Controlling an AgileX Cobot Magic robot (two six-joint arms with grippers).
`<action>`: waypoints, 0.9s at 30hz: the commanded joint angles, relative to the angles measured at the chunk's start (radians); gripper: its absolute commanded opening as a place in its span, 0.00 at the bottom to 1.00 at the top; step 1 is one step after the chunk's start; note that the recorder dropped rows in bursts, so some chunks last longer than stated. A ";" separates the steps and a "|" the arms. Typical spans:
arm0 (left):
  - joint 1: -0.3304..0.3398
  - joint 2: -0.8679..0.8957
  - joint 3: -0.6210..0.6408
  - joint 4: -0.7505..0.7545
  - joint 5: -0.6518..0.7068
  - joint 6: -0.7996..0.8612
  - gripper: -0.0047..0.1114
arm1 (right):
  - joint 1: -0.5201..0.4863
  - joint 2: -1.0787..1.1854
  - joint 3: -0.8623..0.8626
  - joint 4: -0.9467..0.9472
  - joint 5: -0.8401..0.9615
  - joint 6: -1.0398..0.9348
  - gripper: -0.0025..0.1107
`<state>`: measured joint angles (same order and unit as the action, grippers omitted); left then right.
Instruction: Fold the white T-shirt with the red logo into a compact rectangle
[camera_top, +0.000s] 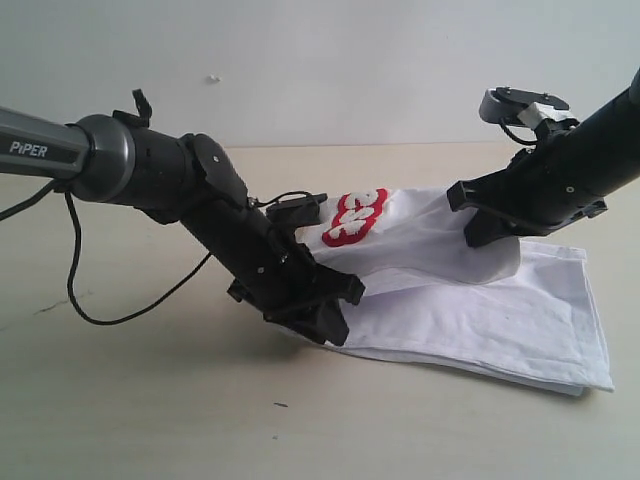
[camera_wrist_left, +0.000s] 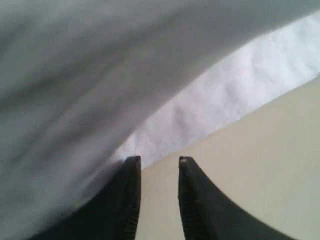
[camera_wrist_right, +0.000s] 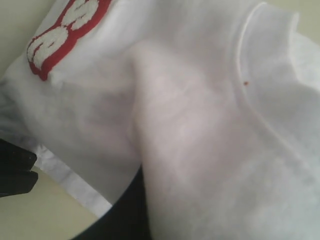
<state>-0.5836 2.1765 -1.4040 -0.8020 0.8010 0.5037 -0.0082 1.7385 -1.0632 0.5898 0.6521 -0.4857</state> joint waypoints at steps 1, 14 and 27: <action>-0.008 -0.027 -0.007 -0.139 -0.027 0.119 0.28 | -0.005 -0.008 -0.003 0.012 0.006 -0.017 0.02; -0.011 0.052 -0.007 -0.153 -0.134 0.132 0.04 | -0.005 -0.008 -0.003 0.024 0.005 -0.017 0.02; -0.011 0.069 -0.007 -0.078 -0.235 0.030 0.04 | -0.005 -0.073 -0.003 -0.079 -0.030 0.043 0.02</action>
<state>-0.5916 2.2378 -1.4098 -0.9316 0.6036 0.5654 -0.0082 1.7072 -1.0632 0.5741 0.6454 -0.4797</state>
